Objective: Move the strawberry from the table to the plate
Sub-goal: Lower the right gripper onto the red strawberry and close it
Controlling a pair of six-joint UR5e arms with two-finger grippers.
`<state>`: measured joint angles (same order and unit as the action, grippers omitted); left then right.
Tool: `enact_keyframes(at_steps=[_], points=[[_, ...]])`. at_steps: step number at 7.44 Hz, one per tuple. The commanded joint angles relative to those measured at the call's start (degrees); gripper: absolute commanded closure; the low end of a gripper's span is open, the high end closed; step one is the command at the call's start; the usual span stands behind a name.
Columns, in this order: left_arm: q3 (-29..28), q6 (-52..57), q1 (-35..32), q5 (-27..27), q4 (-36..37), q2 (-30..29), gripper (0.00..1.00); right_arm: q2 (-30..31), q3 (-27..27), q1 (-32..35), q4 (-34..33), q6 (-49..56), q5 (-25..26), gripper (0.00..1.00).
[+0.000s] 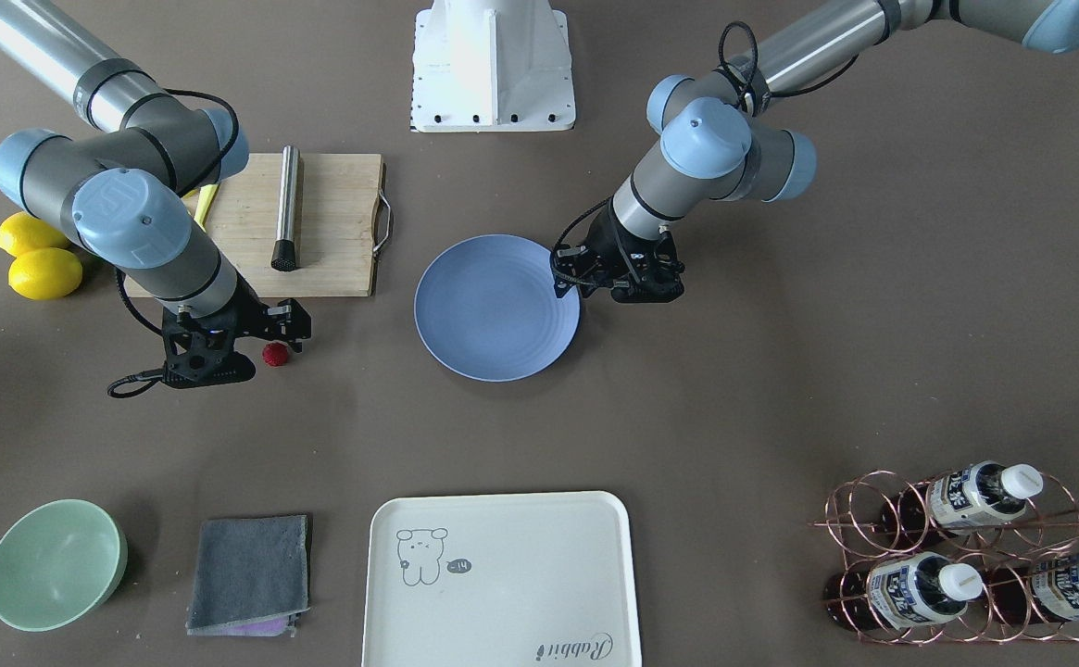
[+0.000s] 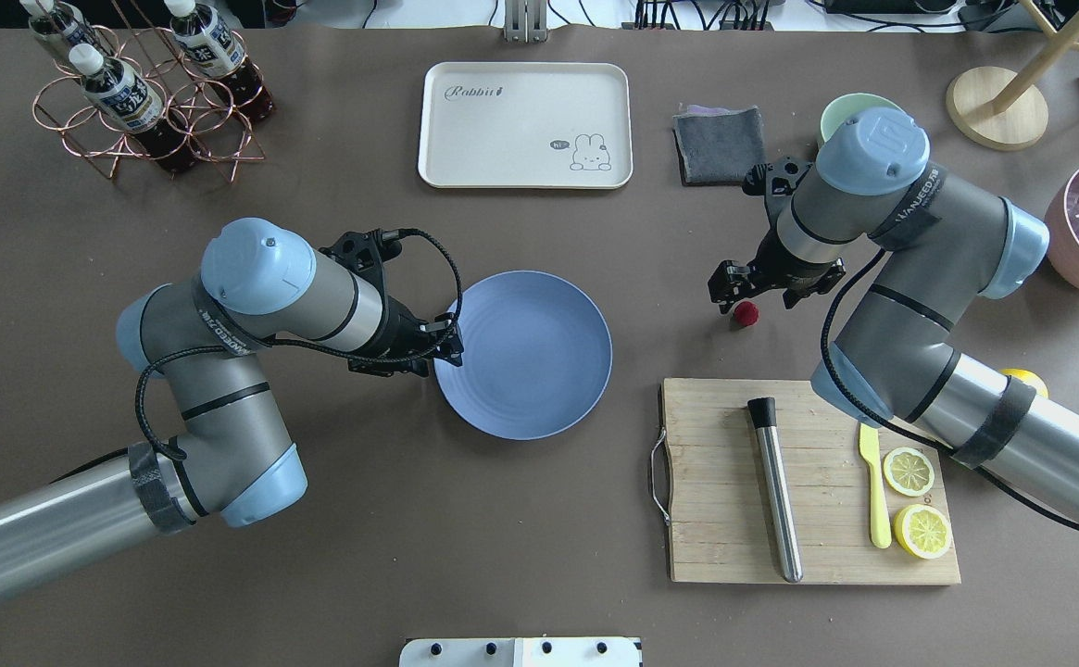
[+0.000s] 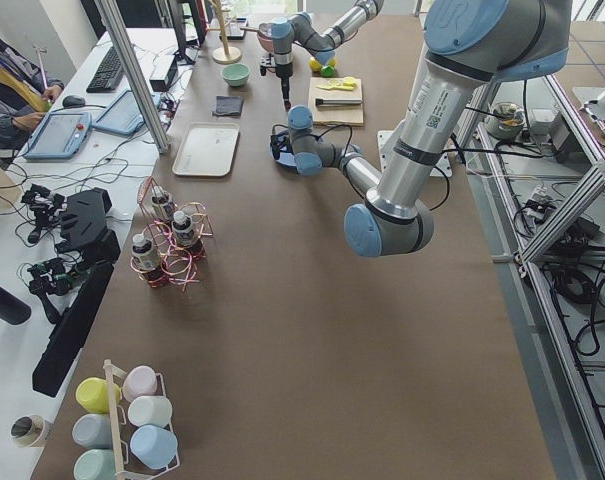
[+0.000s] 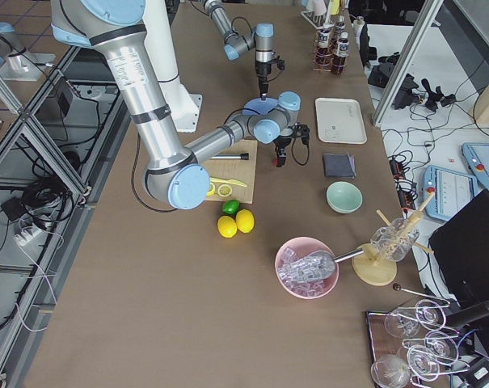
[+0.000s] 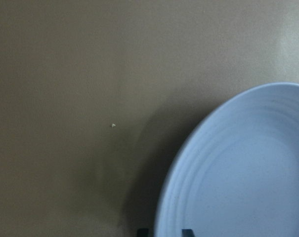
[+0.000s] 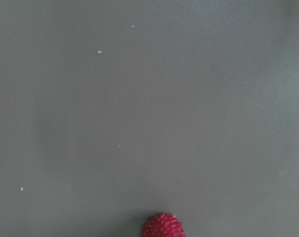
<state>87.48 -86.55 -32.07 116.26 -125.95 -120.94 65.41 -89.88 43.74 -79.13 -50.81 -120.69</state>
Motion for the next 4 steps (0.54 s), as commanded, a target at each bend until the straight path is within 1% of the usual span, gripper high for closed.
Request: enact_keyframes(at_steps=[1,2,4], points=[[0.1,0.0,0.0,-0.1,0.0,0.0,0.40,-0.3,0.8,-0.4,0.0,0.0,0.2,0.17],[0.2,0.0,0.0,-0.1,0.0,0.0,0.40,-0.3,1.1,-0.8,0.0,0.0,0.5,0.21],[0.2,0.0,-0.1,0.0,0.0,0.1,0.40,-0.4,2.2,-1.0,2.1,-0.2,0.6,0.33]])
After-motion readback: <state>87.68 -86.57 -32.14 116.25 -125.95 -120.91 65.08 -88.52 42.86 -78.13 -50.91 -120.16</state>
